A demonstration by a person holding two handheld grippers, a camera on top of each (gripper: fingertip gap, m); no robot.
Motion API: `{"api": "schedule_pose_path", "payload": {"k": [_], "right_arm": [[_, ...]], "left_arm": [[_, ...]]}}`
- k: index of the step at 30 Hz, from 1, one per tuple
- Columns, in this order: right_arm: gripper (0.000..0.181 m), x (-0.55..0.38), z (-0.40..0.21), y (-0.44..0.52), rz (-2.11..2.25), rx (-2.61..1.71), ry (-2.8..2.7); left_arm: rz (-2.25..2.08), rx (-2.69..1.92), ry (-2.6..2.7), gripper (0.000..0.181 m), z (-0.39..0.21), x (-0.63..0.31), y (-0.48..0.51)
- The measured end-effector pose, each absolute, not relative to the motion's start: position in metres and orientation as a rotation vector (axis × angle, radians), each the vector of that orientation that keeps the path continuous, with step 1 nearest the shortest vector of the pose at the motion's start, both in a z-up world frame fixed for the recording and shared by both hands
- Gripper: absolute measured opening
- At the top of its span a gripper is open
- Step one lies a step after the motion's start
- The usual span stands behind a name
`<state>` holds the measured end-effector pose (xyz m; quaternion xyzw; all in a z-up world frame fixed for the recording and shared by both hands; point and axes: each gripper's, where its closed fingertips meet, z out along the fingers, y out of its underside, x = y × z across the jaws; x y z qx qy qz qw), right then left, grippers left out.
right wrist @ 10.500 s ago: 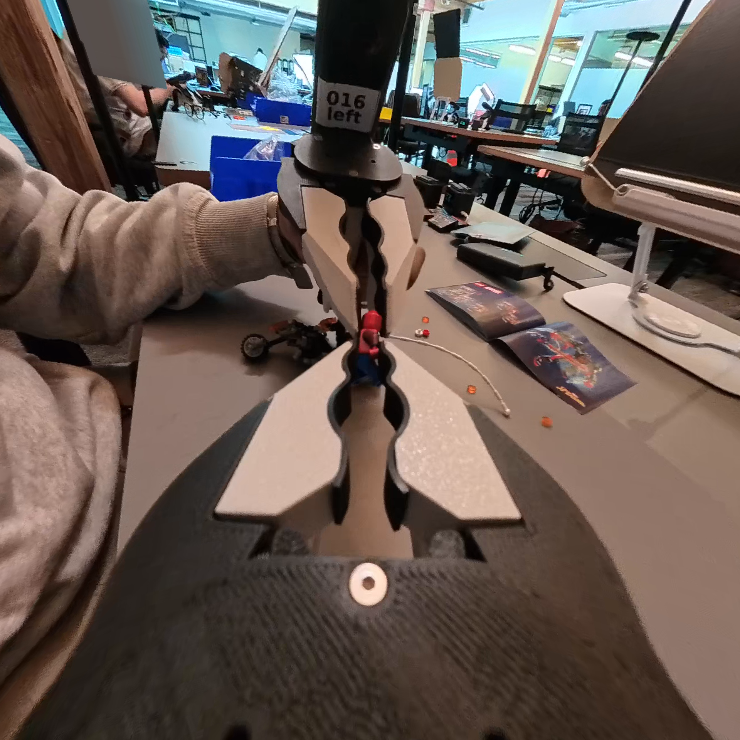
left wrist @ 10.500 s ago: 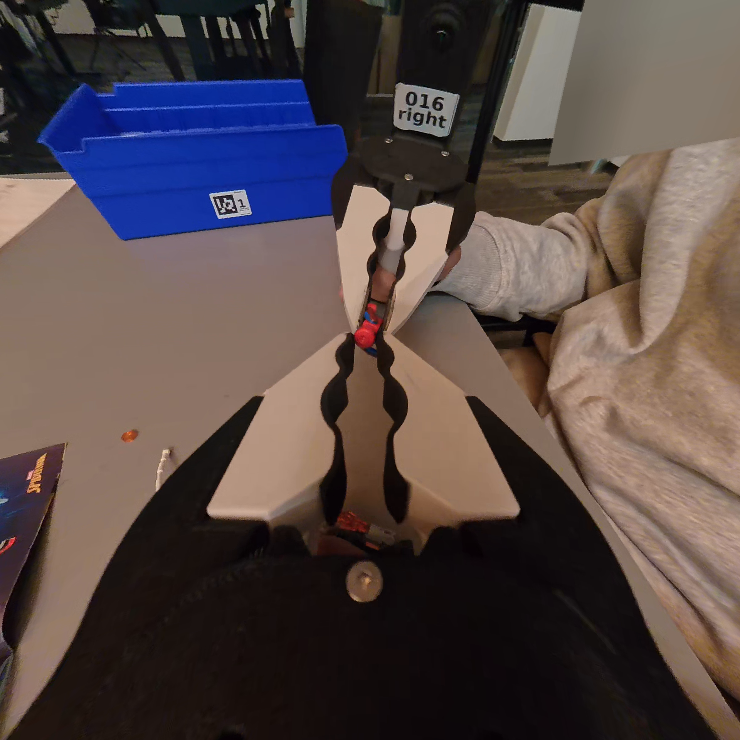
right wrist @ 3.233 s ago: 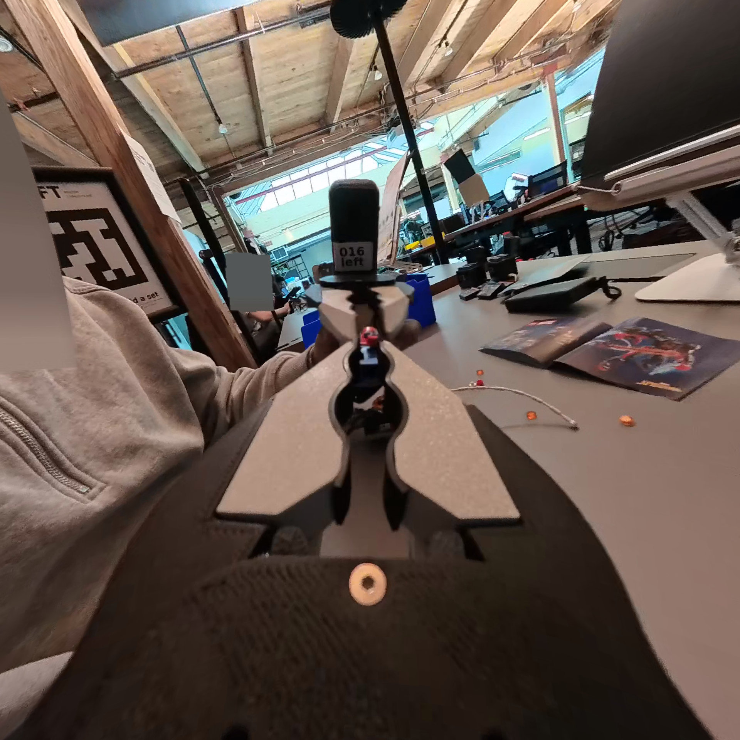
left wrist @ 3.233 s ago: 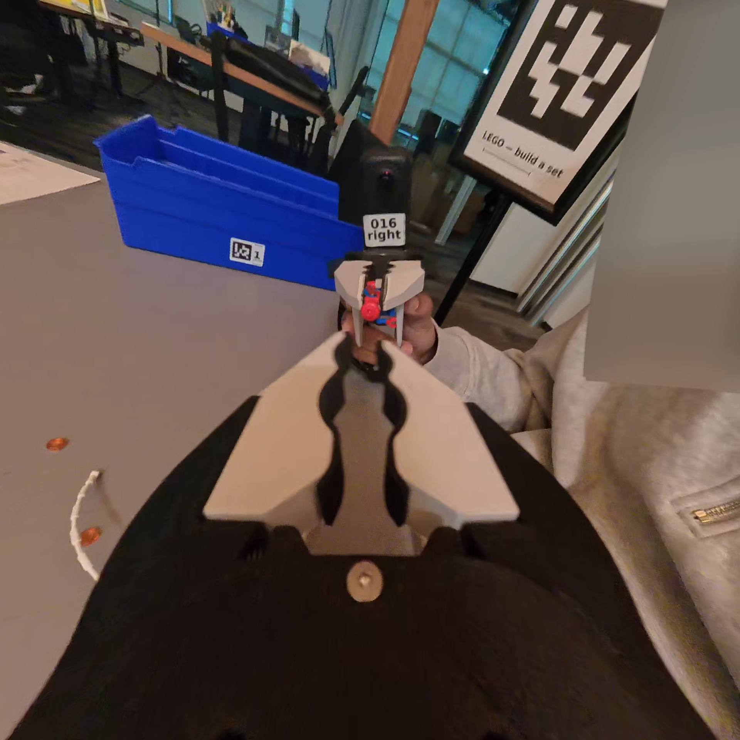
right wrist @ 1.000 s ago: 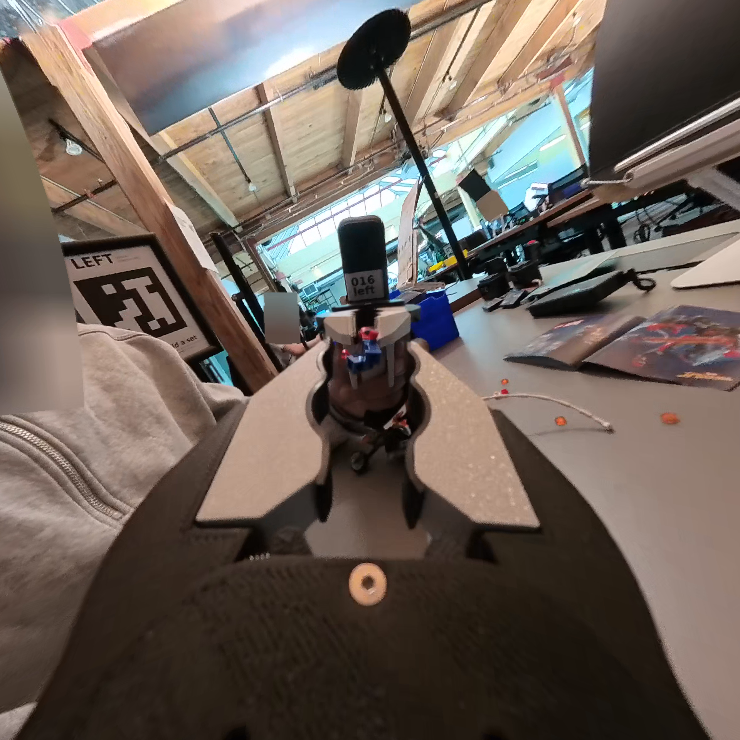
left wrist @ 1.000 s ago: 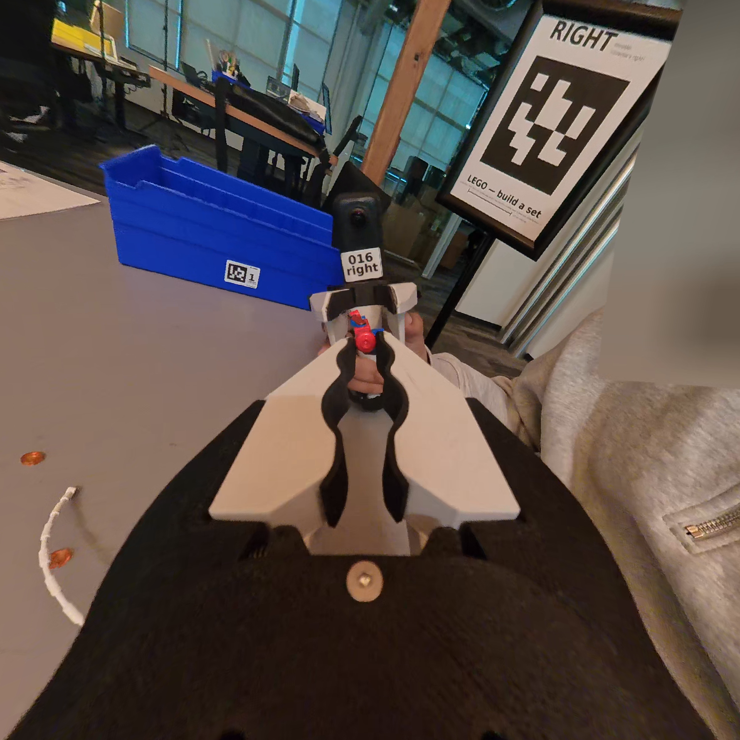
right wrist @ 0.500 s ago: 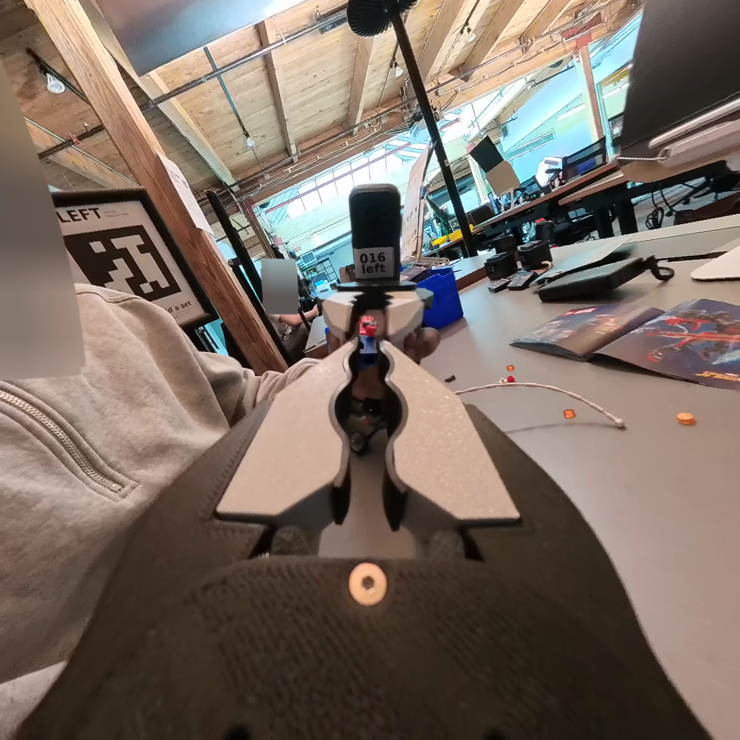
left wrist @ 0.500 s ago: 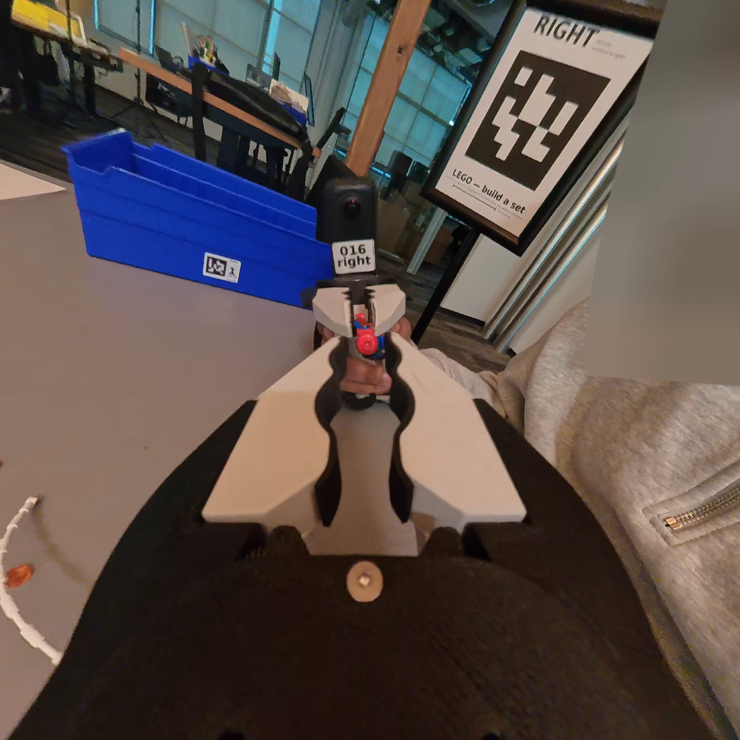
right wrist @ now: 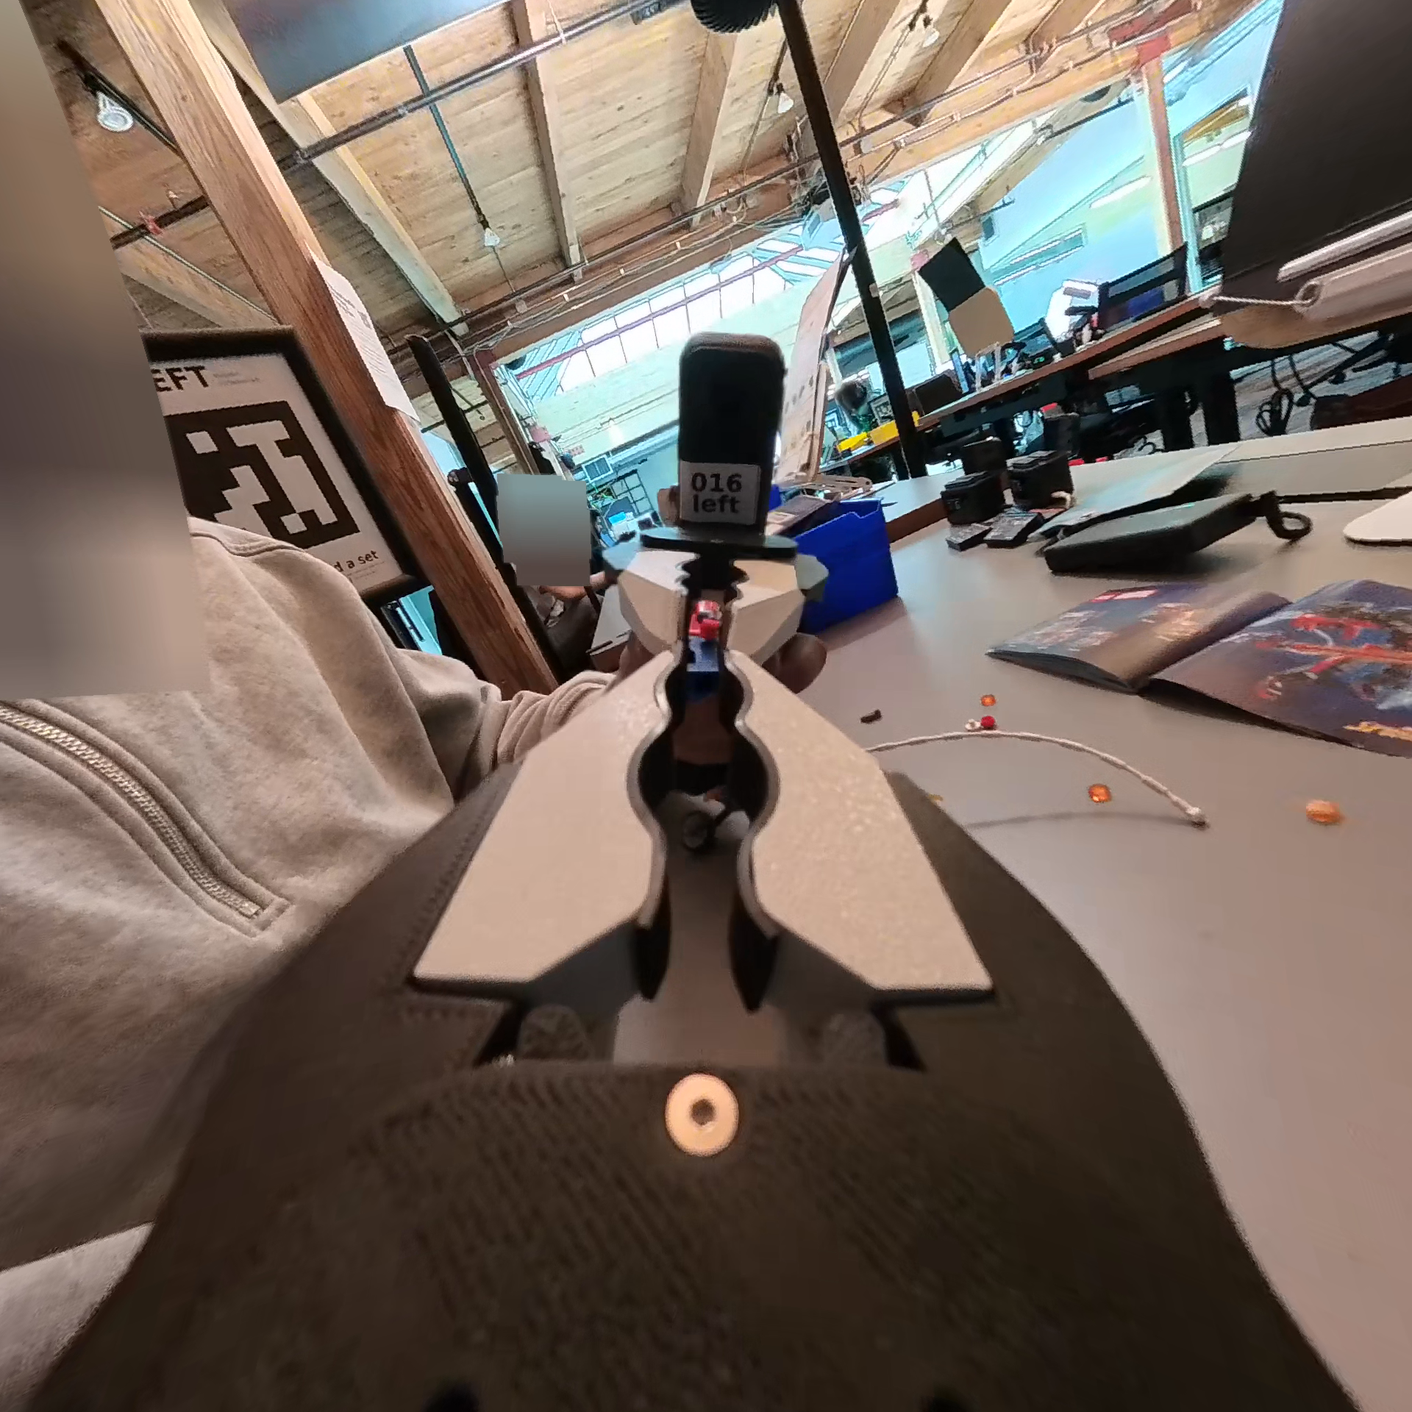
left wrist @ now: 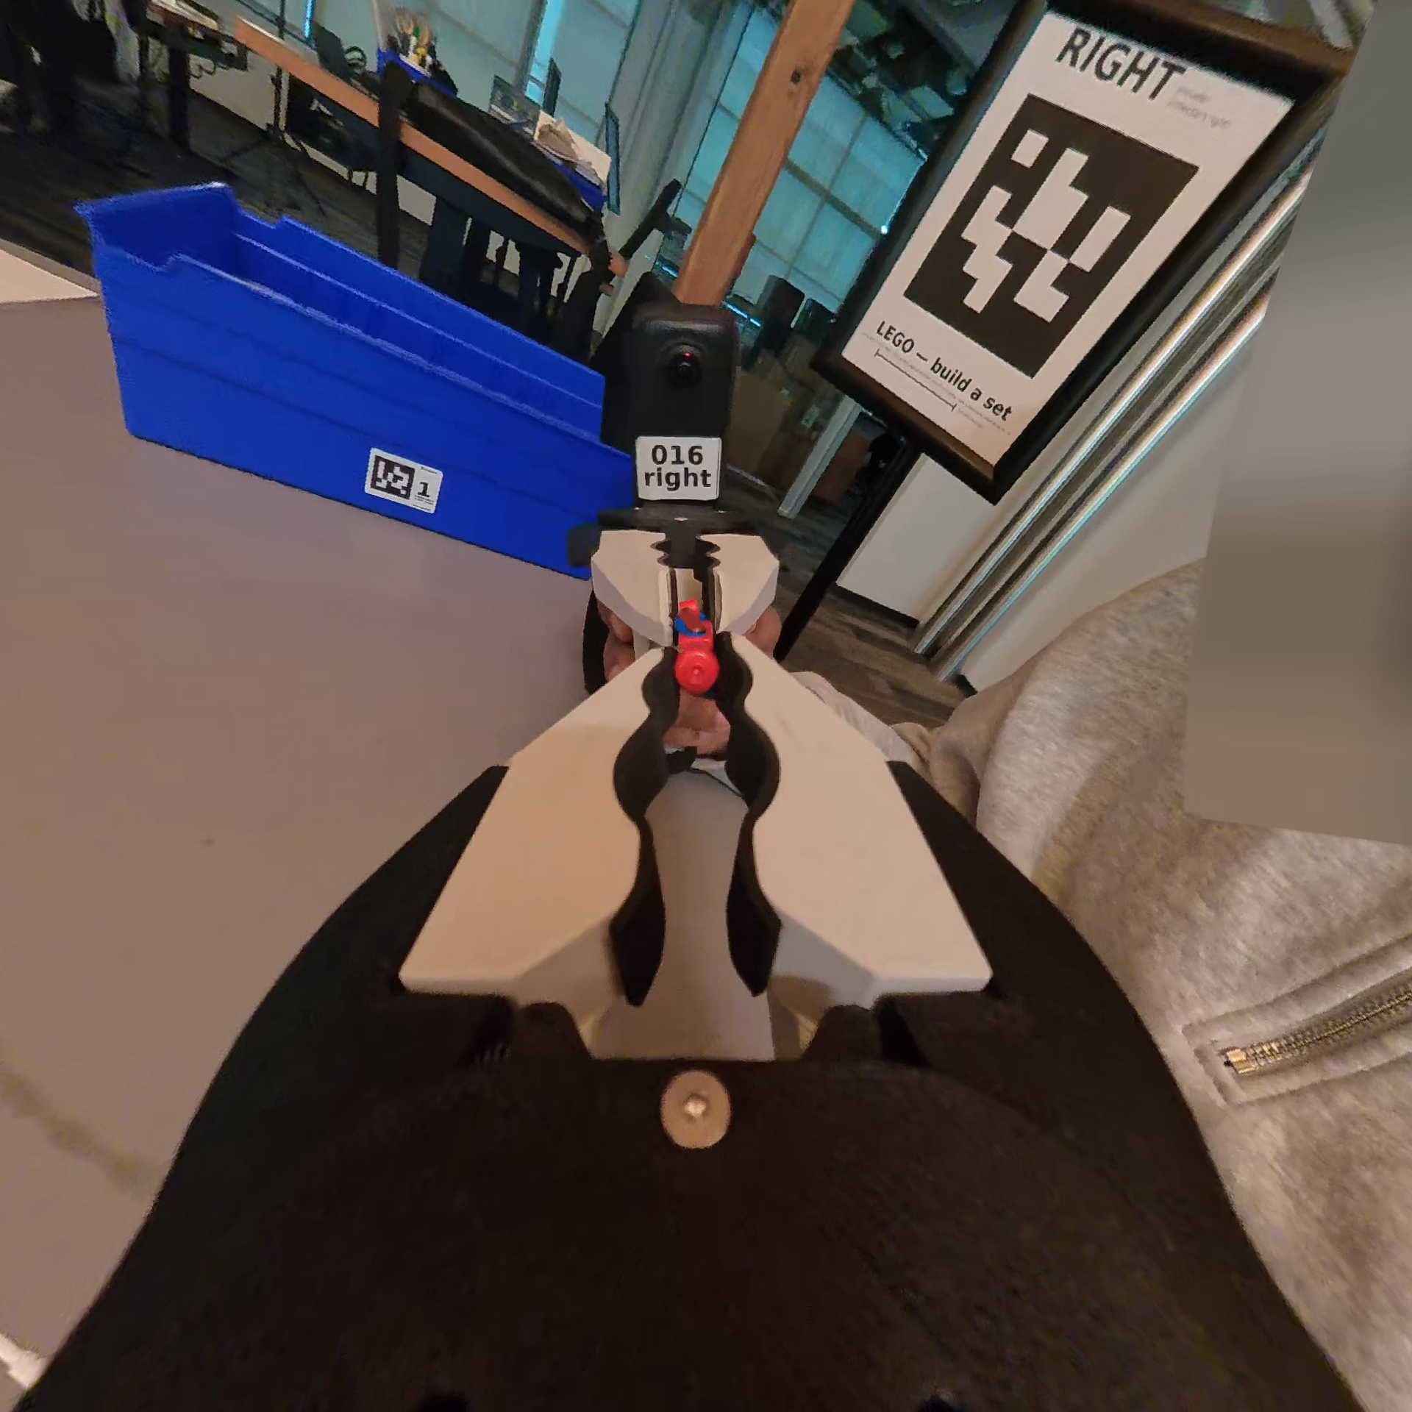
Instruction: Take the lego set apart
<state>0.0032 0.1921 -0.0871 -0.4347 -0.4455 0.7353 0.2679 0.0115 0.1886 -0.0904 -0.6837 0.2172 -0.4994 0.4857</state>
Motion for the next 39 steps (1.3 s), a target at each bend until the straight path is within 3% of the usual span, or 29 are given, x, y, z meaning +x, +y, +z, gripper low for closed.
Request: {"api": "schedule_pose_path", "payload": {"k": [10, 12, 14, 22, 31, 33, 37, 39], "right_arm": [[0.005, 0.006, -0.083, 0.196, 1.98, -1.165, -1.16], [0.004, 0.045, -0.061, 0.237, 2.092, -1.073, -0.872], [0.004, 0.058, -0.061, 0.253, 1.994, -1.08, -0.825], [0.006, -0.011, -0.135, 0.245, 1.525, -1.513, -1.116], [0.007, -0.032, -0.196, 0.278, 1.472, -2.087, -0.904], [0.012, -0.032, -0.196, 0.279, 1.498, -2.092, -0.886], [0.04, -0.024, -0.174, 0.281, 1.559, -1.943, -0.832], [0.043, -0.018, -0.149, 0.274, 1.625, -1.753, -0.85]], "left_arm": [[-1.207, -1.661, 0.436, 0.009, -0.082, 0.005, 0.191], [-1.272, -1.454, 0.194, 0.007, -0.038, -0.061, 0.195], [-1.076, -1.471, 0.177, 0.008, -0.031, -0.096, 0.2], [-1.116, -1.543, 0.307, 0.008, -0.047, -0.065, 0.198], [-1.201, -1.6, 0.315, 0.008, -0.064, -0.057, 0.201], [-1.245, -1.597, 0.315, 0.008, -0.065, -0.054, 0.2], [-1.272, -1.621, 0.362, 0.008, -0.072, -0.046, 0.198], [-1.254, -1.638, 0.39, 0.008, -0.075, -0.042, 0.197]]}}
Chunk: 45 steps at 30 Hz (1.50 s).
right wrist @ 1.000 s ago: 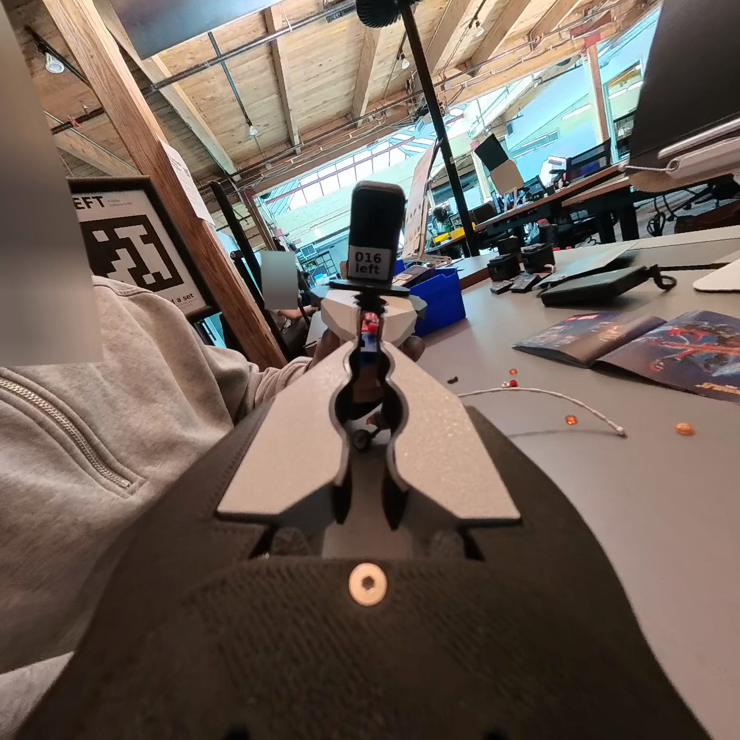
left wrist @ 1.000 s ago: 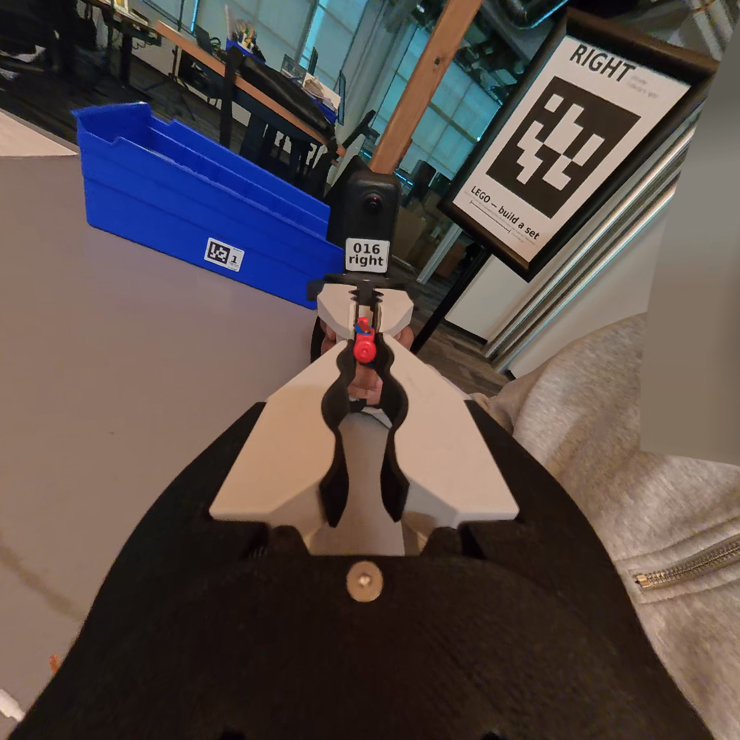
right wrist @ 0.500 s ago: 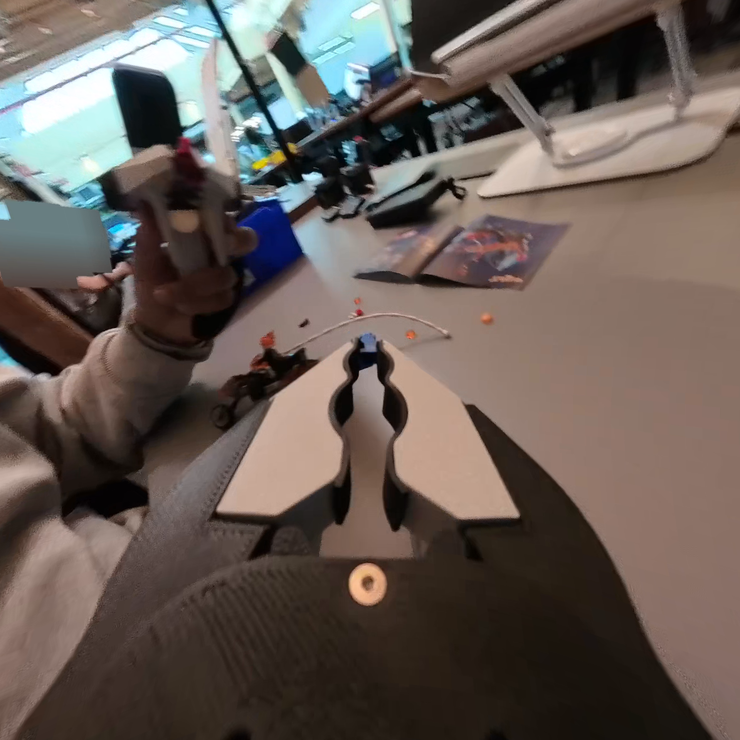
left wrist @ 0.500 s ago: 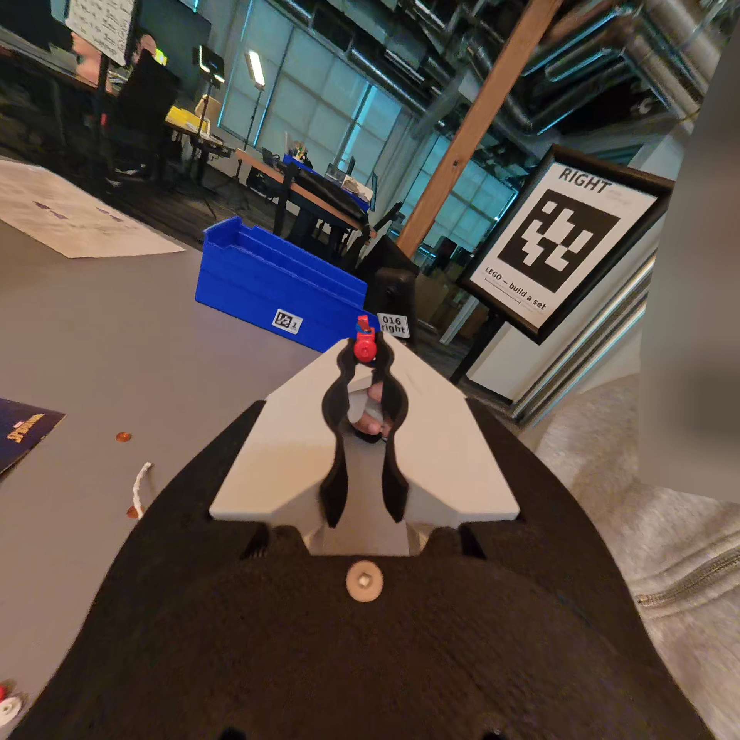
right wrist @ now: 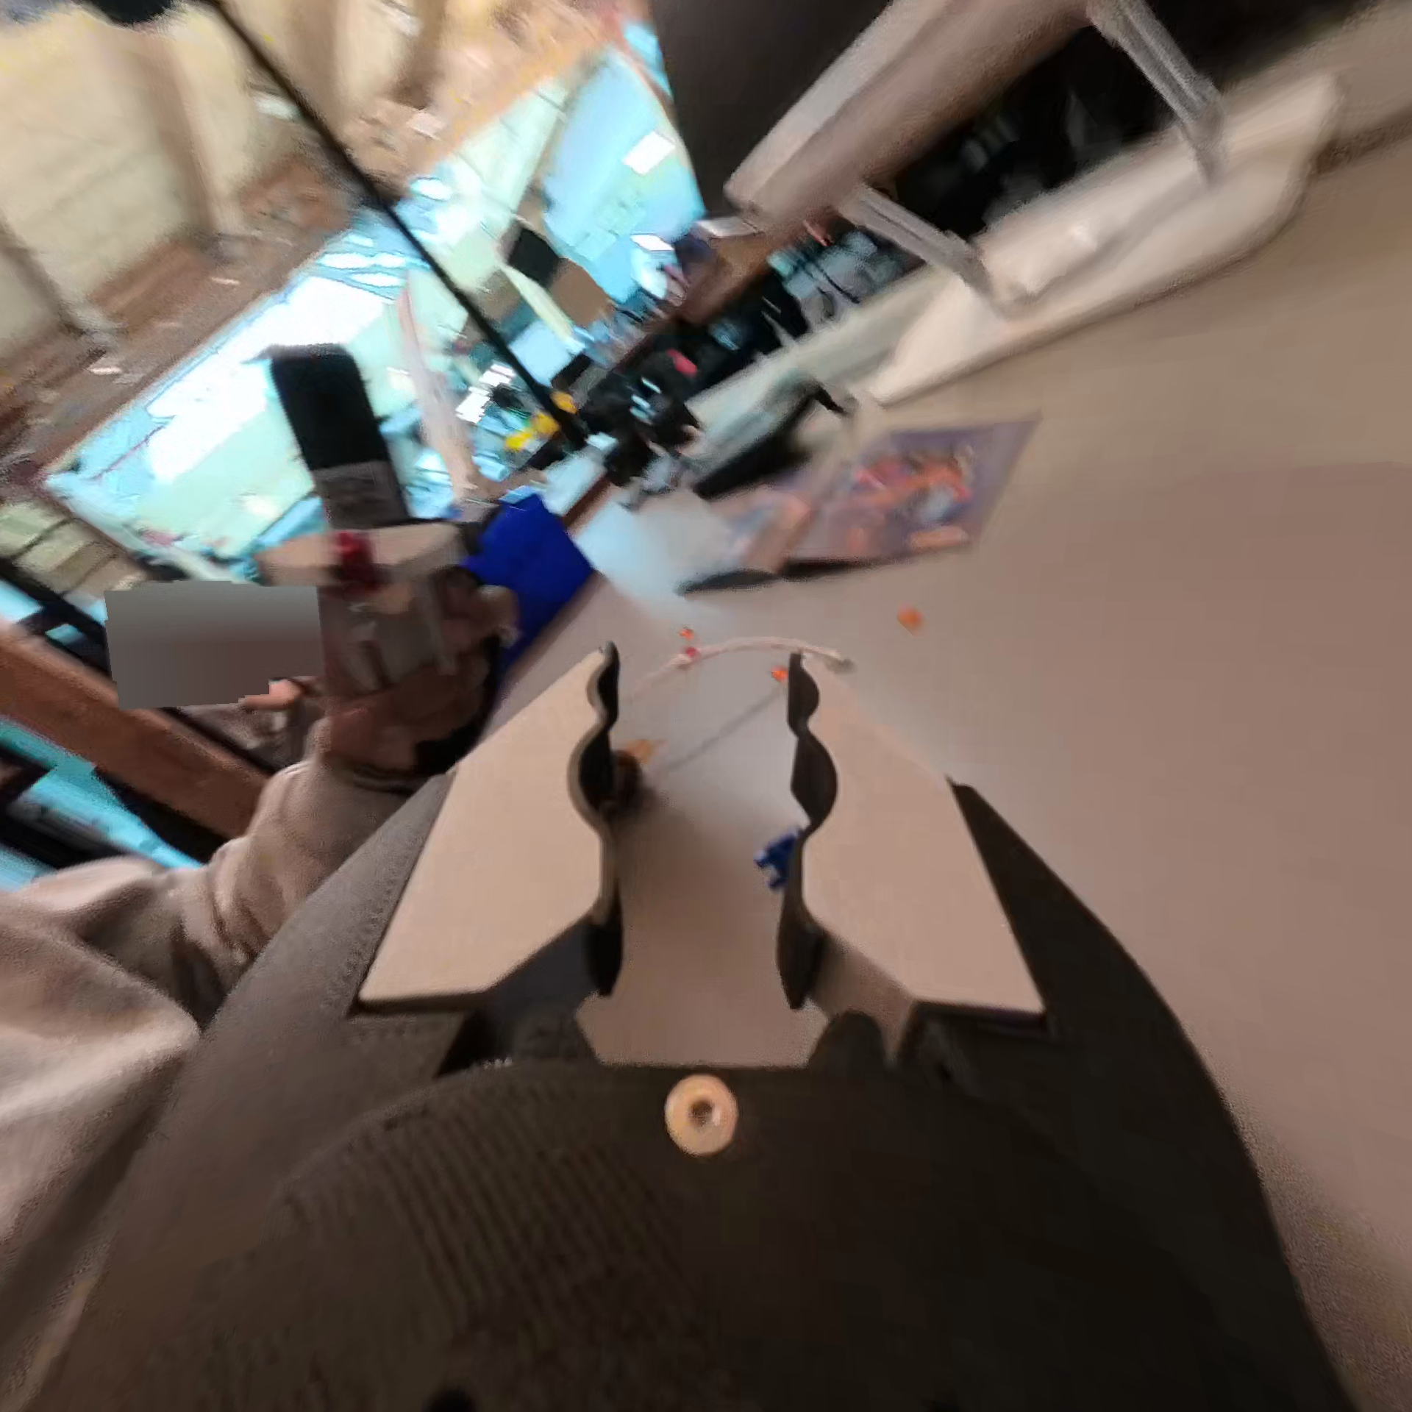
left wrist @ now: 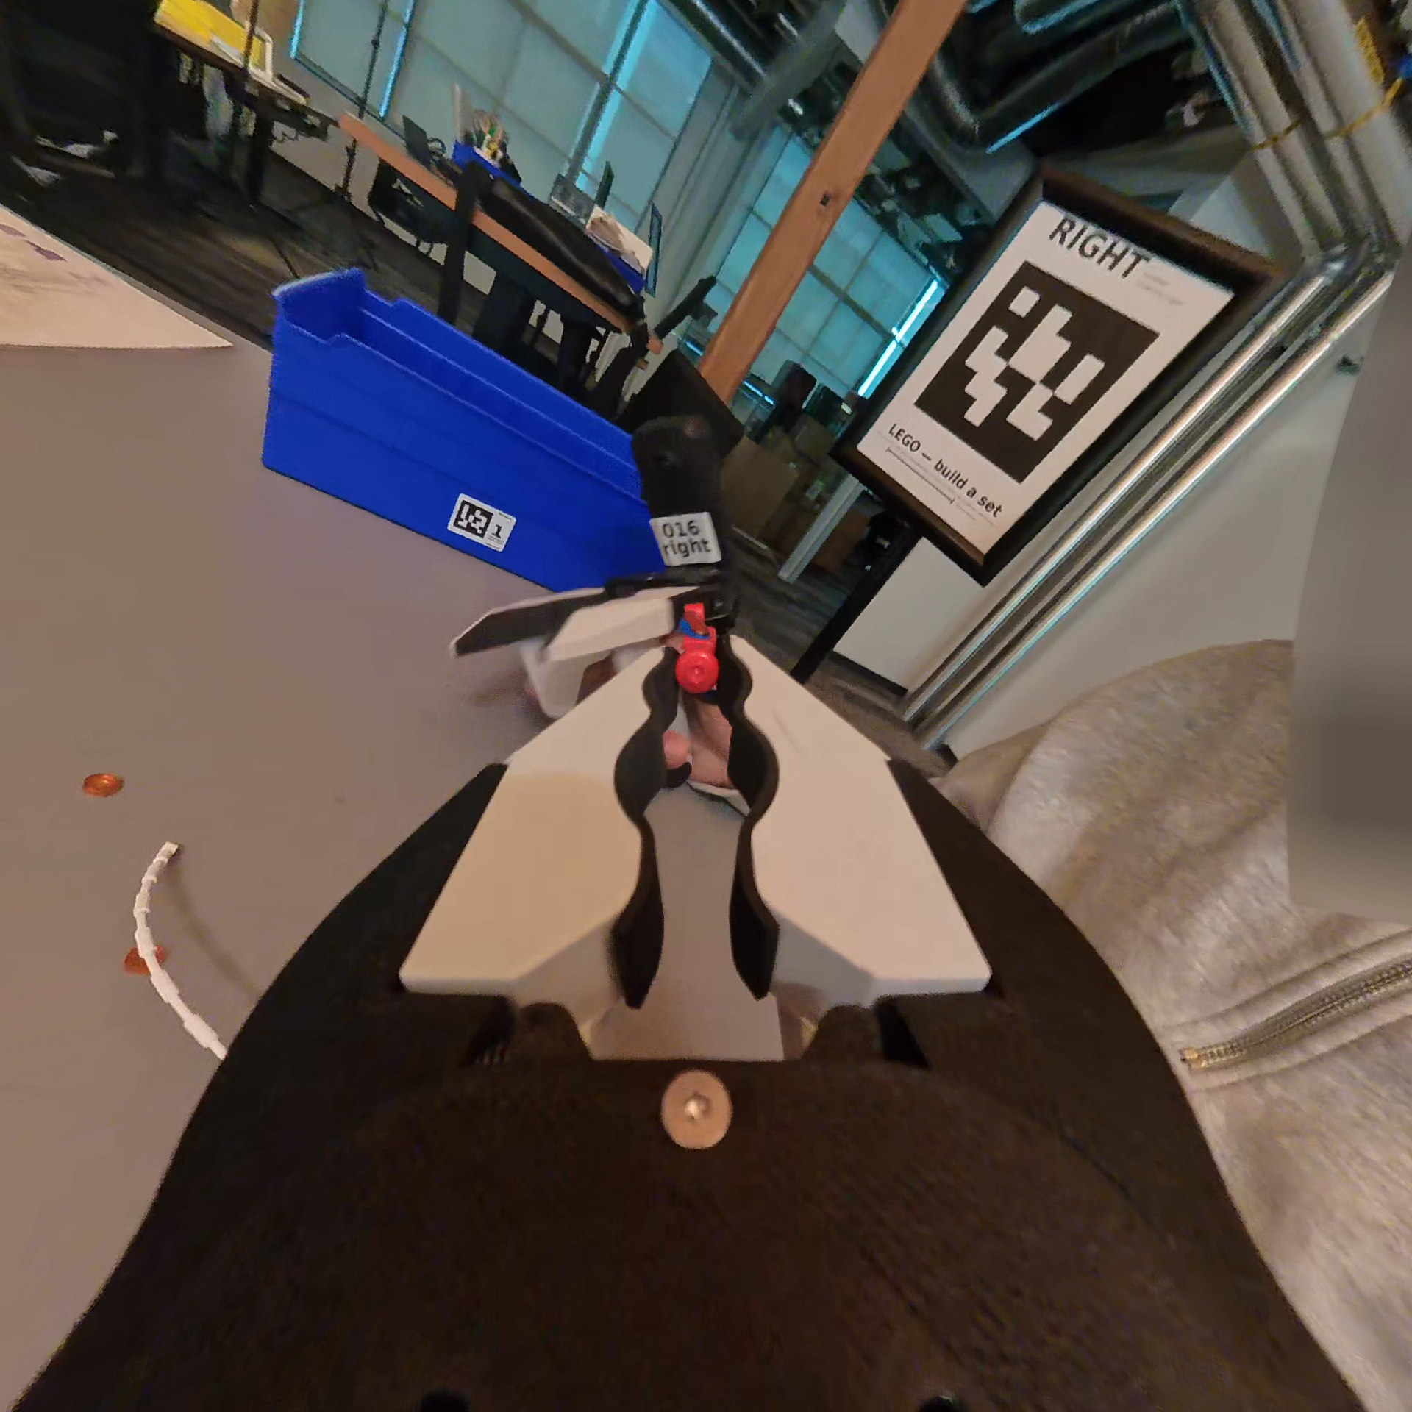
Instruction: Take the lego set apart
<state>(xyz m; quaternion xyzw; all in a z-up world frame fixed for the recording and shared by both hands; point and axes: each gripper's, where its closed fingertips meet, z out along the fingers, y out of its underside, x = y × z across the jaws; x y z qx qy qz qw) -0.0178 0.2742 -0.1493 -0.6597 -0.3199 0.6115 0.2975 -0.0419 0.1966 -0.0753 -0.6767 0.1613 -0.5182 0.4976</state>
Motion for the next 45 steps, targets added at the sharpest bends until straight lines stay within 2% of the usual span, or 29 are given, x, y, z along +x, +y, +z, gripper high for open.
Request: {"api": "schedule_pose_path", "payload": {"k": [3, 6, 11, 14, 16, 20, 23, 30, 32, 34, 38, 45], "right_arm": [[0.041, -0.009, -0.103, 0.243, 1.786, -1.39, -0.928], [0.038, -0.005, -0.086, 0.216, 1.889, -1.215, -1.011], [0.03, -0.011, -0.092, 0.186, 2.015, -1.188, -1.185], [0.023, -0.017, -0.104, 0.18, 1.93, -1.233, -1.266], [0.013, -0.019, -0.108, 0.179, 1.892, -1.236, -1.289], [0.01, -0.018, -0.108, 0.178, 1.857, -1.226, -1.311], [0.0, -0.015, -0.103, 0.182, 1.839, -1.202, -1.278], [0.0, -0.007, -0.093, 0.191, 1.861, -1.156, -1.205], [0.012, -0.007, -0.093, 0.187, 1.883, -1.13, -1.223], [0.013, -0.009, -0.096, 0.18, 1.914, -1.136, -1.268], [0.006, -0.014, -0.105, 0.172, 1.887, -1.155, -1.343], [0.003, -0.013, -0.104, 0.174, 1.88, -1.181, -1.337]], "left_arm": [[-1.227, -1.662, 0.473, 0.008, -0.081, -0.032, 0.191], [-1.111, -1.733, 0.599, 0.008, -0.096, -0.019, 0.187], [-0.963, -1.802, 0.734, 0.009, -0.116, -0.004, 0.183], [-0.915, -1.818, 0.769, 0.009, -0.122, -0.003, 0.182], [-0.897, -1.82, 0.786, 0.009, -0.123, -0.003, 0.181], [-0.911, -1.824, 0.794, 0.008, -0.123, -0.002, 0.179], [-0.943, -1.841, 0.805, 0.008, -0.124, -0.001, 0.176], [-1.042, -1.806, 0.792, 0.008, -0.116, 0.005, 0.17], [-1.049, -1.811, 0.788, 0.008, -0.118, 0.003, 0.17], [-1.079, -1.803, 0.782, 0.008, -0.116, 0.005, 0.169], [-1.044, -1.819, 0.803, 0.008, -0.12, 0.005, 0.169], [-1.063, -1.831, 0.783, 0.009, -0.12, 0.006, 0.17]]}}
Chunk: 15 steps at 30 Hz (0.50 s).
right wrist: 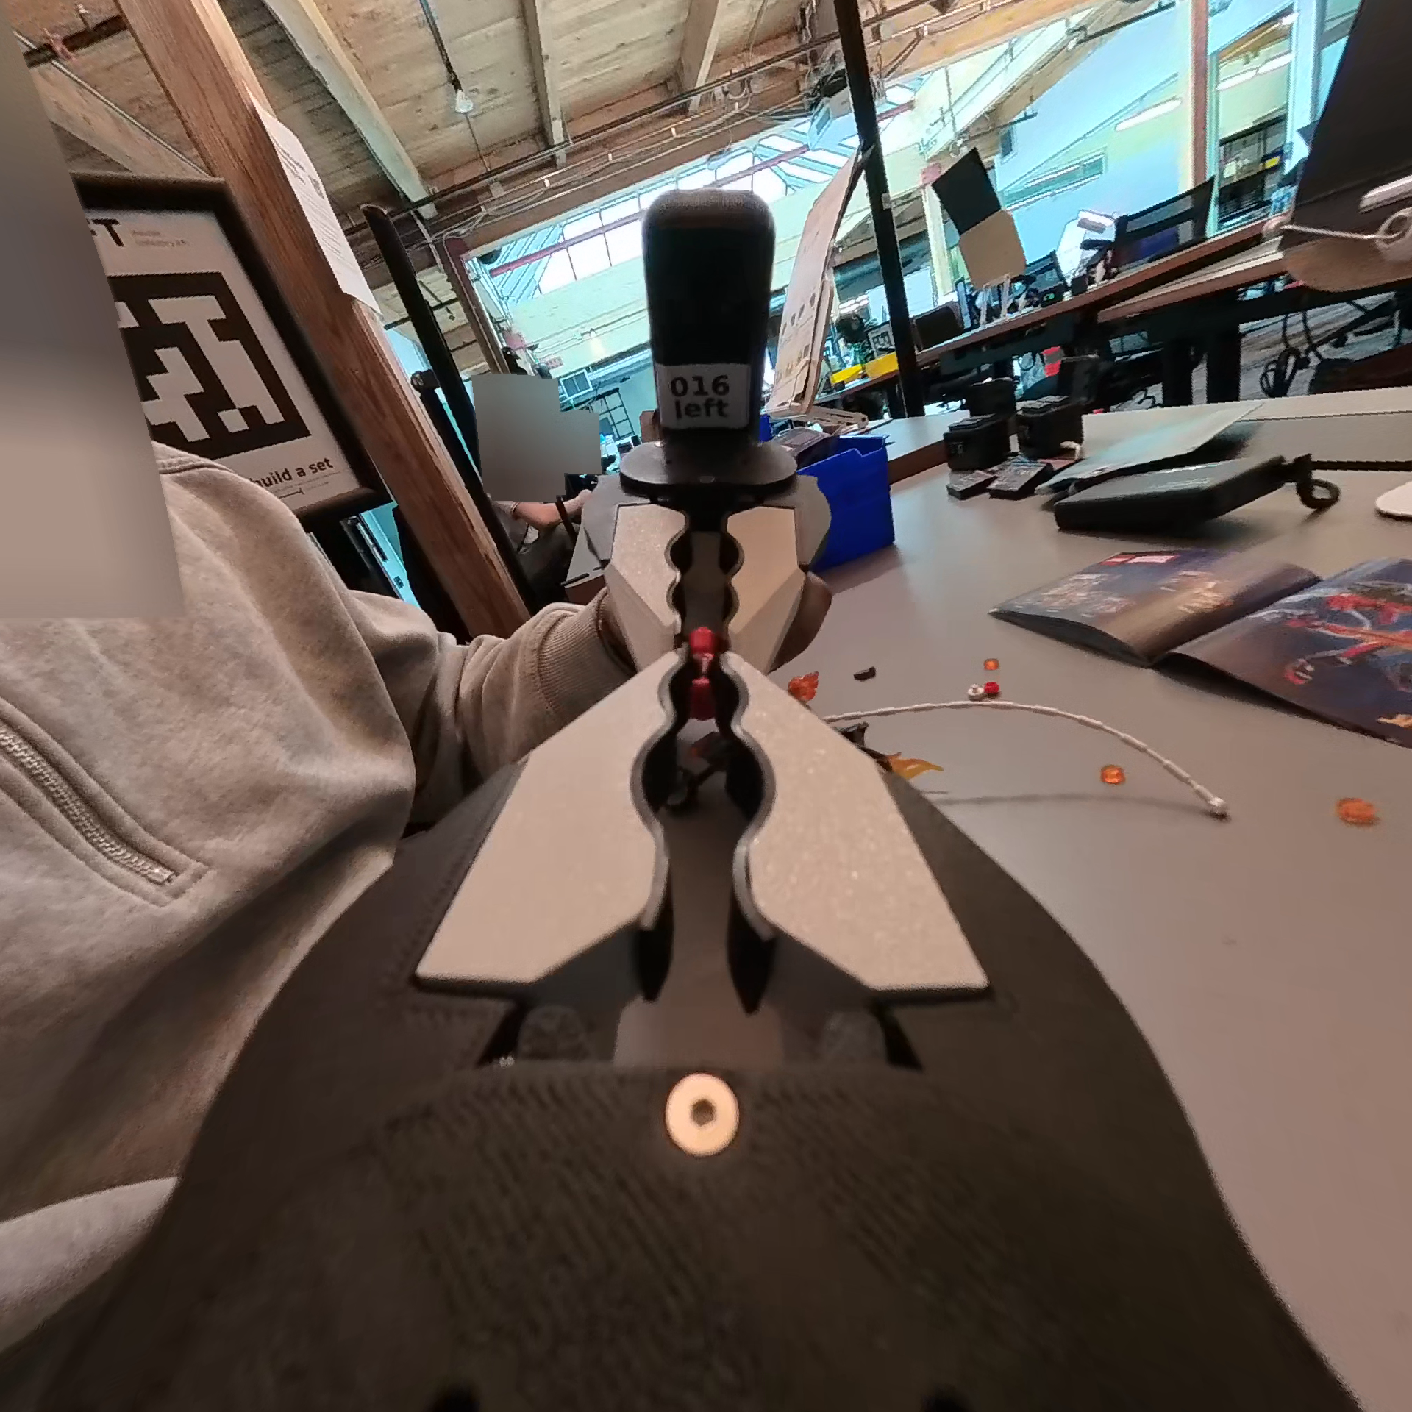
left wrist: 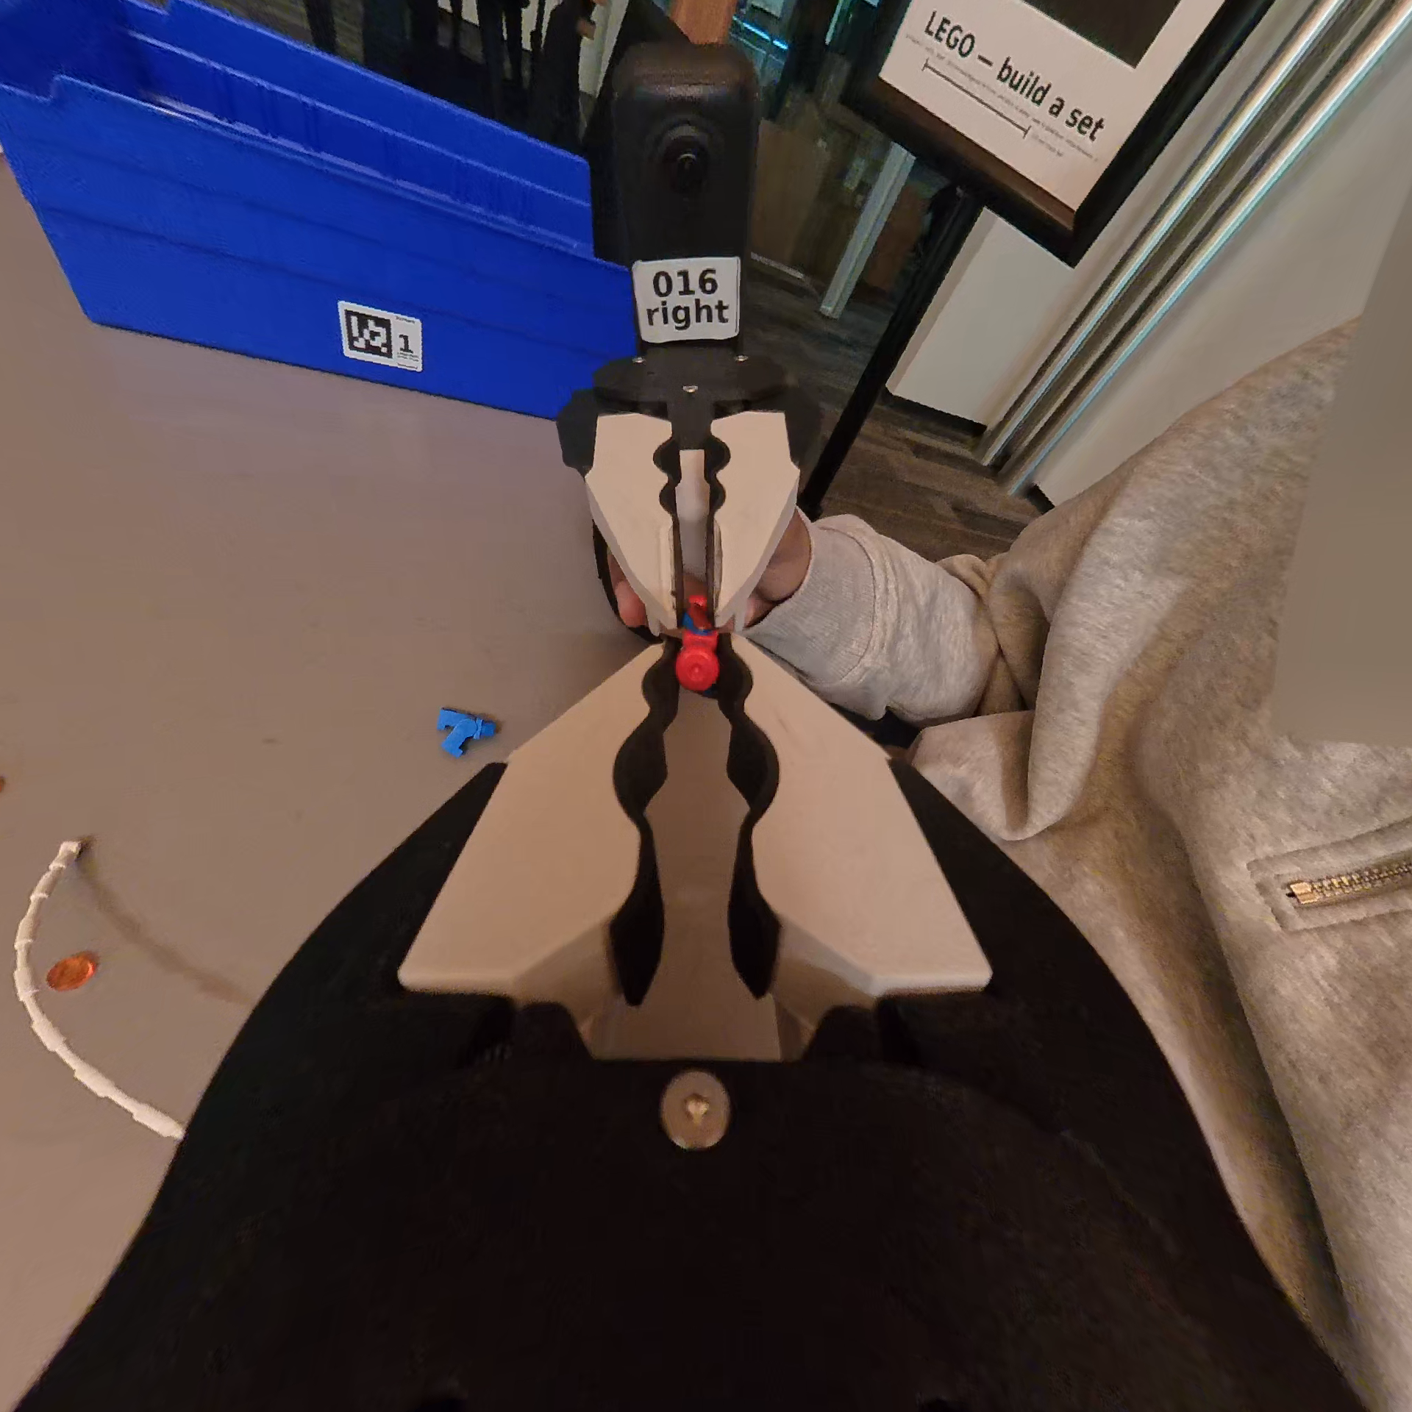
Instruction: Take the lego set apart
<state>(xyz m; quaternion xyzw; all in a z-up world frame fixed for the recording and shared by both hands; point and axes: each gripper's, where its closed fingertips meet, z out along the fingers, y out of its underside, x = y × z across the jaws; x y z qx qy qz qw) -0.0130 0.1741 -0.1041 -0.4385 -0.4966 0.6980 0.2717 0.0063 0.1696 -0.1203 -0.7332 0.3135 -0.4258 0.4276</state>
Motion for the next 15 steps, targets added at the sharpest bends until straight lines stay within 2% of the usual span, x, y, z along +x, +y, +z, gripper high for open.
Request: {"api": "schedule_pose_path", "payload": {"k": [12, 15], "right_arm": [[0.0, -0.018, -0.098, 0.188, 1.887, -1.243, -1.18], [0.0, 0.005, -0.079, 0.222, 2.031, -1.197, -0.919]], "left_arm": [[-1.08, -1.864, 0.796, 0.008, -0.124, 0.008, 0.166], [-0.993, -1.981, 0.917, 0.009, -0.157, 0.023, 0.157]]}}
